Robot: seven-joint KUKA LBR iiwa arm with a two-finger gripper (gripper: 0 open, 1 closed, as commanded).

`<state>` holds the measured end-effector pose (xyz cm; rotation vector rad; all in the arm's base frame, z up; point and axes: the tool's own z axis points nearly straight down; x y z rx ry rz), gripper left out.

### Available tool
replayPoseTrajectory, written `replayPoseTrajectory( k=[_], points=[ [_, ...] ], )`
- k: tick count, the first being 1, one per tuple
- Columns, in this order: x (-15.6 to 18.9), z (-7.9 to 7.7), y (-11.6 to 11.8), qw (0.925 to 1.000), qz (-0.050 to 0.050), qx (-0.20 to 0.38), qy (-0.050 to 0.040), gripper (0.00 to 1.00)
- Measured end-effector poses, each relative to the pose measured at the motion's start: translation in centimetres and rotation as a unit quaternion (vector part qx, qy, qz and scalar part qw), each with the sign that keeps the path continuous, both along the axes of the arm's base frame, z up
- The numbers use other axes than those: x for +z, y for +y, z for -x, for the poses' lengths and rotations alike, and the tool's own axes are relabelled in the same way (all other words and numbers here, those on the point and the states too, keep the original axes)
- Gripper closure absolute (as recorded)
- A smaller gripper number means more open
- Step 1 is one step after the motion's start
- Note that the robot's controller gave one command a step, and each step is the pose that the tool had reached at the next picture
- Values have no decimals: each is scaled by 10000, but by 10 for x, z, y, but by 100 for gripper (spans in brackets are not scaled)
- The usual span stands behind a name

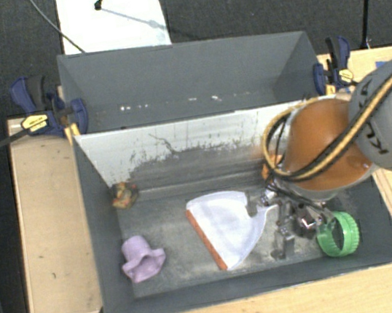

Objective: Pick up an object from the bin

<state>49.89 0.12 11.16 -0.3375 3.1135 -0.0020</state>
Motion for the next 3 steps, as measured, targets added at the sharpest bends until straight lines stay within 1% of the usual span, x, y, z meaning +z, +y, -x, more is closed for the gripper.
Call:
replayPoseTrajectory(
  k=[1, 2, 3],
  points=[
    [-26, -8, -1, 9975, -3, 703, 58, 0],
    [-11, -16, 9, 9942, 0, 1073, 25, 0],
    [-29, 5, 7, 9870, 6, 1606, 30, 0]
  ],
)
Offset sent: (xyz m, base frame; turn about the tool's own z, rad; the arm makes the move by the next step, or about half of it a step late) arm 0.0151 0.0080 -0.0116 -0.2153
